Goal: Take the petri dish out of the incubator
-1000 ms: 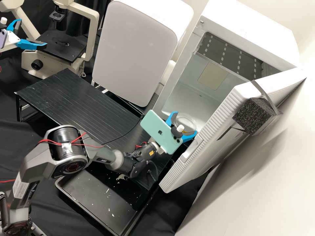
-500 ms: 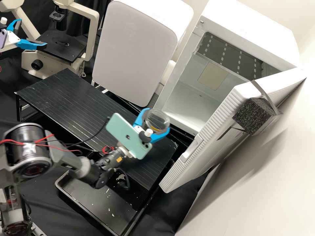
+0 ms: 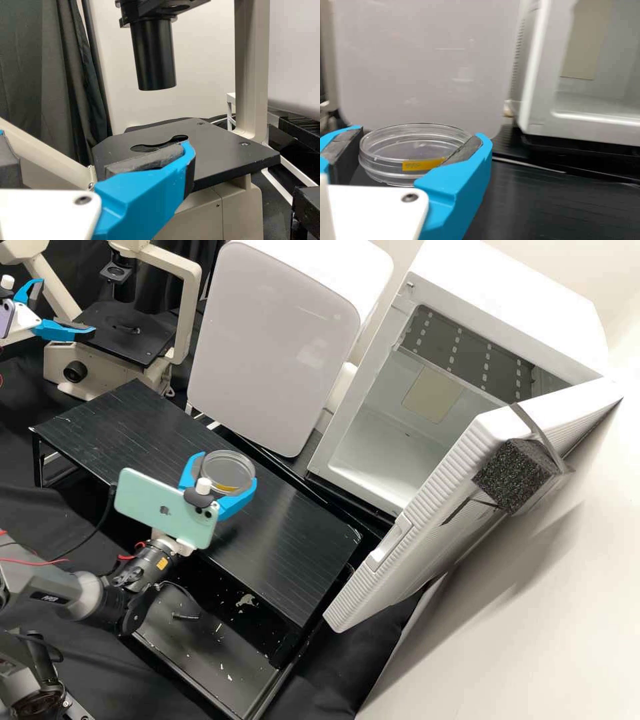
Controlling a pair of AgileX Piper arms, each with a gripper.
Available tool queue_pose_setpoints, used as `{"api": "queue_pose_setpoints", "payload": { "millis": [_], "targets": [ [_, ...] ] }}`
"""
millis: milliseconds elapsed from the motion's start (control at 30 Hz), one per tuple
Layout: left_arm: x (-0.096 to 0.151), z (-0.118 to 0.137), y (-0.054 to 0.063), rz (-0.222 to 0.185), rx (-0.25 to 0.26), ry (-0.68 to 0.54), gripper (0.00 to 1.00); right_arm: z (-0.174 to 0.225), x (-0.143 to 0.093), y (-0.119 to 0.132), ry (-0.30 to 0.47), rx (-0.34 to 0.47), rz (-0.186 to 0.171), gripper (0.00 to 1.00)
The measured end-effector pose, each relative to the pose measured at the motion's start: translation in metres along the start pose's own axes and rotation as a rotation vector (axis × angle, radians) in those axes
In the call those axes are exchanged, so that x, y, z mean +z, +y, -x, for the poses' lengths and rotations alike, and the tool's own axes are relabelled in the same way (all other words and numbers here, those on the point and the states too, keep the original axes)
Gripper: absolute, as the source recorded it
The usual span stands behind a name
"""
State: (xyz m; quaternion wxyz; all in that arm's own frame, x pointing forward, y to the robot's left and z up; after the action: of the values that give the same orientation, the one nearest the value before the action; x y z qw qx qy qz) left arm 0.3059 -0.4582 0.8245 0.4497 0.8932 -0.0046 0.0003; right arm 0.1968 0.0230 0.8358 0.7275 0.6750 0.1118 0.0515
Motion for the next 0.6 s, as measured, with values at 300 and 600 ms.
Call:
{"api": "queue_pose_setpoints", "payload": {
  "millis": [300, 600],
  "targets": [
    [0.0, 0.0, 0.0, 0.0, 0.0, 0.0, 1.0, 0.002, -0.005, -0.022, 0.029, -0.094, 0.043, 0.0],
    [0.0, 0.0, 0.0, 0.0, 0.0, 0.0, 1.0, -0.004, -0.002, -0.035, 0.045, -0.147, 0.058, 0.0]
  ]
}}
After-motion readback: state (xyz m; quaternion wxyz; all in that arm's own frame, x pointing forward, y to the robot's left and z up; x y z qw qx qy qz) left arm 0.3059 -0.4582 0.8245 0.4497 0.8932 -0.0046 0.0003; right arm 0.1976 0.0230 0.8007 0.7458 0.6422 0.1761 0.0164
